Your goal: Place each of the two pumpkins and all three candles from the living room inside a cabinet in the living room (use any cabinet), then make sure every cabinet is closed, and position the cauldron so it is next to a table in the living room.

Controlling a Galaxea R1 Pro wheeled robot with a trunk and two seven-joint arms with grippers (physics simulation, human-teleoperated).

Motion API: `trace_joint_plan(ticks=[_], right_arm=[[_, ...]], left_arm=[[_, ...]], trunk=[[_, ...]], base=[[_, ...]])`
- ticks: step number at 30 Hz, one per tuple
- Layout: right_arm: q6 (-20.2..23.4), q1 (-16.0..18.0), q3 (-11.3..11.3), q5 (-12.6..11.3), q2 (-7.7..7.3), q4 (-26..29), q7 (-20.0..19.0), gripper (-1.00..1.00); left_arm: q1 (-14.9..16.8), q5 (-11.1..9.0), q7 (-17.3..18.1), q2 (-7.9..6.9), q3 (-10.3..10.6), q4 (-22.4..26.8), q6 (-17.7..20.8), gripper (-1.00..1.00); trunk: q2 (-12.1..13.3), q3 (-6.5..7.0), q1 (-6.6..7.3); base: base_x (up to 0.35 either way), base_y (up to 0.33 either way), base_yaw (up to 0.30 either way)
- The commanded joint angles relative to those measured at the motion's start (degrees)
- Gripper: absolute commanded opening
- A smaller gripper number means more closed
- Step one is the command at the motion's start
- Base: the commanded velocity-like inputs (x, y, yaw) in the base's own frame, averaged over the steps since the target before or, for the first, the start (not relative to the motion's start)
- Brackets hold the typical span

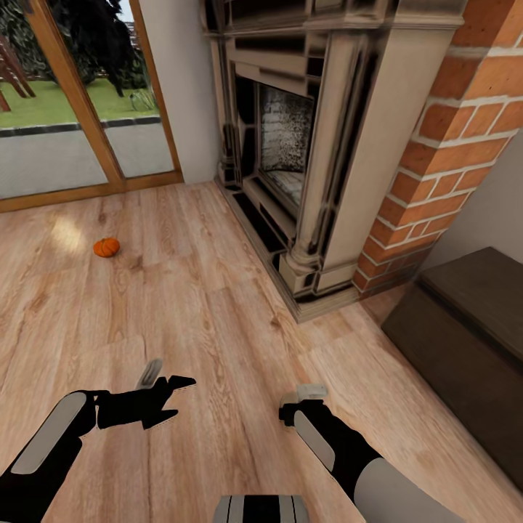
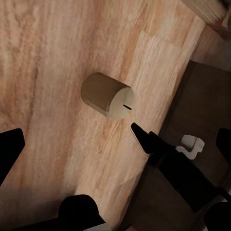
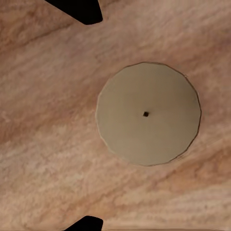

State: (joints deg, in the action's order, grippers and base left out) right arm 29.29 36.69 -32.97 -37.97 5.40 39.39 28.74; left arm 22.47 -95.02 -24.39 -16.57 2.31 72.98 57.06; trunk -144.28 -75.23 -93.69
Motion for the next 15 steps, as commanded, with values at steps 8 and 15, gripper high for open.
trace_joint_plan(ticks=[8,15], right_arm=[[-0.26,0.05,-0.26,-0.53,-0.04,-0.08,0.53,1.00],[-0.28,0.05,-0.26,-0.53,-0.04,-0.10,0.53,1.00]], left_arm=[[0.03,-0.62,-0.57,-0.04,0.13,0.04,-0.02,1.00],[0.03,-0.61,-0.57,0.00,0.15,0.01,-0.02,1.00]], trunk=[[-0.02,-0.05,-0.02],[-0.02,-0.05,-0.02]], base=[[0.303,0.000,0.000],[0.110,0.000,0.000]])
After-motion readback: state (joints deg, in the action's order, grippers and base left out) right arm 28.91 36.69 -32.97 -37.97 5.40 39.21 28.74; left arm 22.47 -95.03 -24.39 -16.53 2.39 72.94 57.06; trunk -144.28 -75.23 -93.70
